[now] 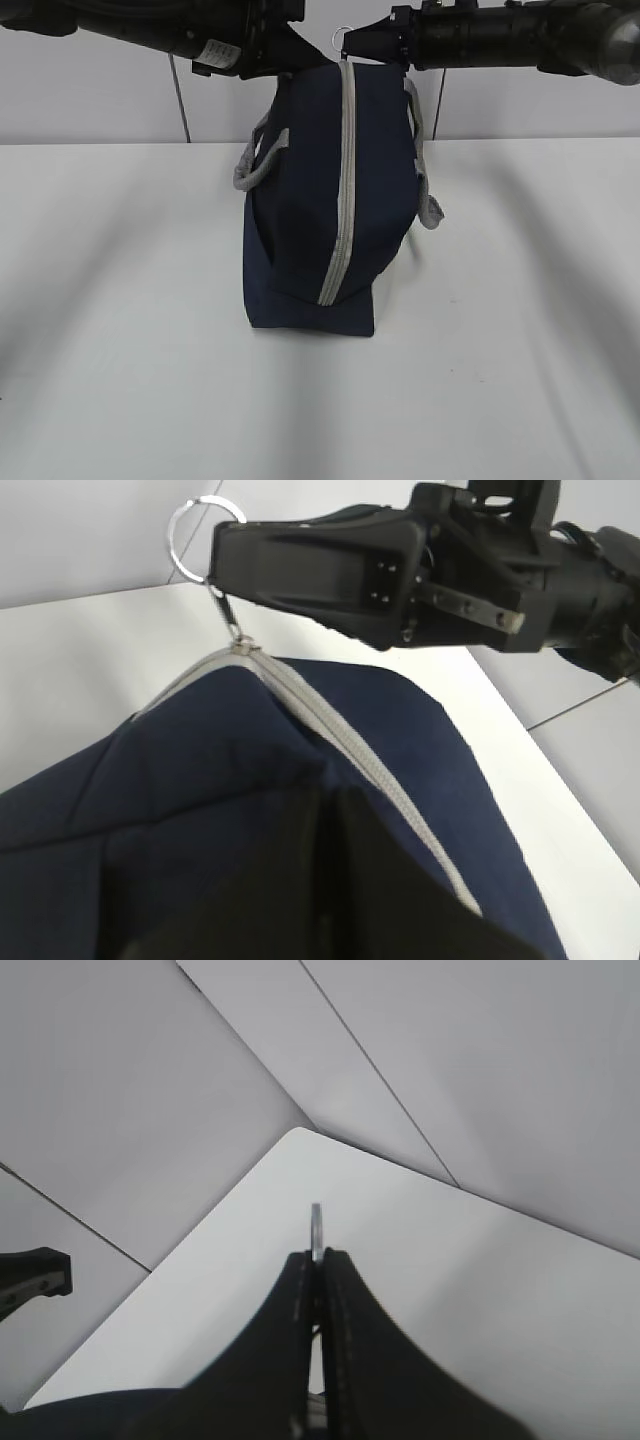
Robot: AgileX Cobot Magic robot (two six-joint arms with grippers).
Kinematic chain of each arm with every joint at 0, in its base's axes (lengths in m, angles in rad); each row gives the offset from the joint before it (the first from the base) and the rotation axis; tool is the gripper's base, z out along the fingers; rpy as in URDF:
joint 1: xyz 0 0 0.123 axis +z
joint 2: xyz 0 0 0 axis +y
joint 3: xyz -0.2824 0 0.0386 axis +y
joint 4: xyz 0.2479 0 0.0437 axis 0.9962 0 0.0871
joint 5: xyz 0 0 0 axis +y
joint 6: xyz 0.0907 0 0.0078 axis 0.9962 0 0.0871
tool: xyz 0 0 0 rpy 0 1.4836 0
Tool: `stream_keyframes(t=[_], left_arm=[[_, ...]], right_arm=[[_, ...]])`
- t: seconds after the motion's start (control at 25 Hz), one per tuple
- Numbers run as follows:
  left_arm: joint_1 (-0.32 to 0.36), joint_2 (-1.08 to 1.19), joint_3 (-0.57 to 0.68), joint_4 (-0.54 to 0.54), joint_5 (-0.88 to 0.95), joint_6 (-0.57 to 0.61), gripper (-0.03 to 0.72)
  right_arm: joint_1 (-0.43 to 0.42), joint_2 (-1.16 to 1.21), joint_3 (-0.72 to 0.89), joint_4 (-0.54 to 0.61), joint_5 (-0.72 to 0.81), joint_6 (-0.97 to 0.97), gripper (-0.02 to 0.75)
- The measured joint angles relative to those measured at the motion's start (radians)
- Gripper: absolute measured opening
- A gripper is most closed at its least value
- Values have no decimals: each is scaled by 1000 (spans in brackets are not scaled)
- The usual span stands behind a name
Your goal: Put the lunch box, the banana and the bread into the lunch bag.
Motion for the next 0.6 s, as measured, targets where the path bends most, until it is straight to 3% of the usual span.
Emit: stream_keyframes(t=[0.6], left_arm=[[-3,-14,0,22,53,49,11]], right_arm=[[0,79,0,17,-6,24,-16]])
